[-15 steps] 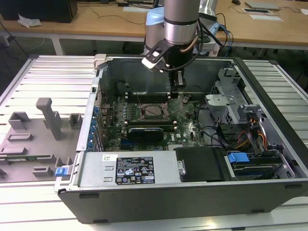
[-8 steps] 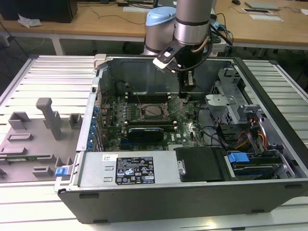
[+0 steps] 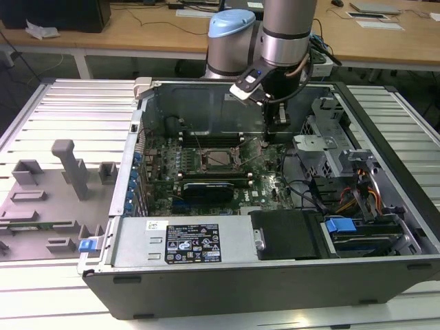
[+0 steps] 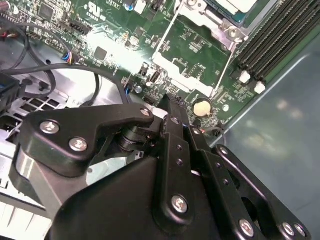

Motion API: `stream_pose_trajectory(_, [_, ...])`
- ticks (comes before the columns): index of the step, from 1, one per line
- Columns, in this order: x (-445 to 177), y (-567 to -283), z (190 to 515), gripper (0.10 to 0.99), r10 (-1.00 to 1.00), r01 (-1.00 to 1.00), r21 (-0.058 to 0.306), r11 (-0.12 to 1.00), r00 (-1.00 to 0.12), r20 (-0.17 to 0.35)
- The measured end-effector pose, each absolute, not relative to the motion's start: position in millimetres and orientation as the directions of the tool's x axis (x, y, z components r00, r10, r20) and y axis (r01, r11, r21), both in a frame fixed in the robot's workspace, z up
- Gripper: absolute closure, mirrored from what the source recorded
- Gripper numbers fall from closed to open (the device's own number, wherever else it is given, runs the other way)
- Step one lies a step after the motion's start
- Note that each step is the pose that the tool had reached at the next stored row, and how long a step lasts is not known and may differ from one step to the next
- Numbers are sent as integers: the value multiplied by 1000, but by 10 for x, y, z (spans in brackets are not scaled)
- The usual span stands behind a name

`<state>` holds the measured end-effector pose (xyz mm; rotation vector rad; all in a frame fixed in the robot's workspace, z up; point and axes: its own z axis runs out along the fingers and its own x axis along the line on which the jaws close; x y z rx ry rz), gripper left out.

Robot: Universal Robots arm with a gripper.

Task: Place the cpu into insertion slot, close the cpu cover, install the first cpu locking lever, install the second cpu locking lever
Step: 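Close the cpu cover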

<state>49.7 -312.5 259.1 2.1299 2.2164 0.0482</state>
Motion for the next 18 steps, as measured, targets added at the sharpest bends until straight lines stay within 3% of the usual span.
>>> stream_pose_trajectory(14, [555,-3125,2430,980,999,997,59,41,-39,-29])
stream_pose_trajectory(18, [562,-3125,2426,980,999,999,-3,41,-41,-26])
